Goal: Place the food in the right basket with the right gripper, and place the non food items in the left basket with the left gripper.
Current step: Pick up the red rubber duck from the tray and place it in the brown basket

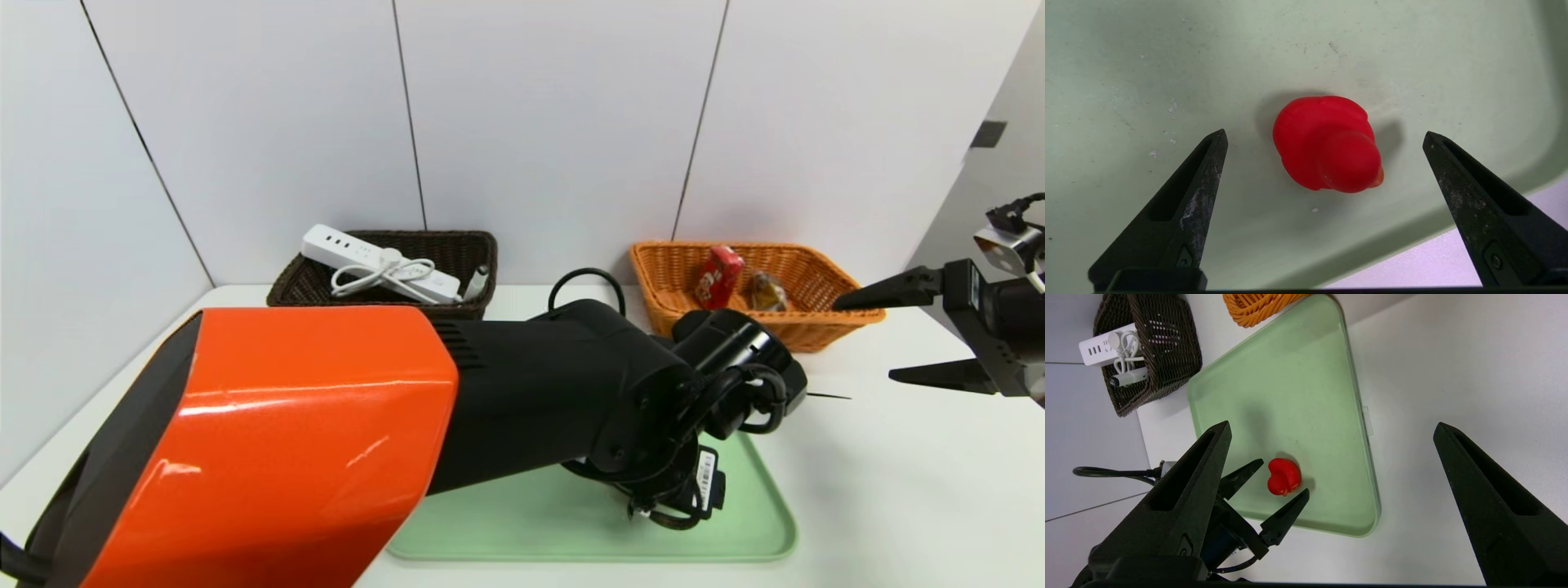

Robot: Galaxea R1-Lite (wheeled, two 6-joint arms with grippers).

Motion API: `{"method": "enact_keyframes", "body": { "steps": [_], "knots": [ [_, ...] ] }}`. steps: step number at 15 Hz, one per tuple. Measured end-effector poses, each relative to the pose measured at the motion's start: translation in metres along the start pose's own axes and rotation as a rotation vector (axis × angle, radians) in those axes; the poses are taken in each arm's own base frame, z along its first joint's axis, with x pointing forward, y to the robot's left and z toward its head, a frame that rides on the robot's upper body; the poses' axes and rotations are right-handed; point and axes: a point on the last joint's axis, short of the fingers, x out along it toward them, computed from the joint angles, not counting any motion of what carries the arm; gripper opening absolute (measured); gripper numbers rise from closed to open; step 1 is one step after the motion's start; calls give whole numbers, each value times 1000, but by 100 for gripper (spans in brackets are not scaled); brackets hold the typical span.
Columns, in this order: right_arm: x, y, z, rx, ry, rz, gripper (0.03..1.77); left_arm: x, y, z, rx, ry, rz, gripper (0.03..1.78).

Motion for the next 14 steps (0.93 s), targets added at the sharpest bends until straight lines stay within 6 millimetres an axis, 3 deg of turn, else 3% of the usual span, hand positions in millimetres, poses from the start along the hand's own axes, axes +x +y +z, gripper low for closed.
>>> {"method": "enact_keyframes", "body": {
  "steps": [11, 12, 14],
  "knots": [
    [0, 0, 1, -6, -8, 3, 171, 8, -2, -1, 33, -11, 16, 169],
    [0, 0, 1, -5, -7, 3, 171, 8, -2, -1, 34, -13, 15, 163],
    [0, 0, 1, -5, -8, 3, 171, 9, -2, -1, 31, -18, 12, 130]
  ]
}}
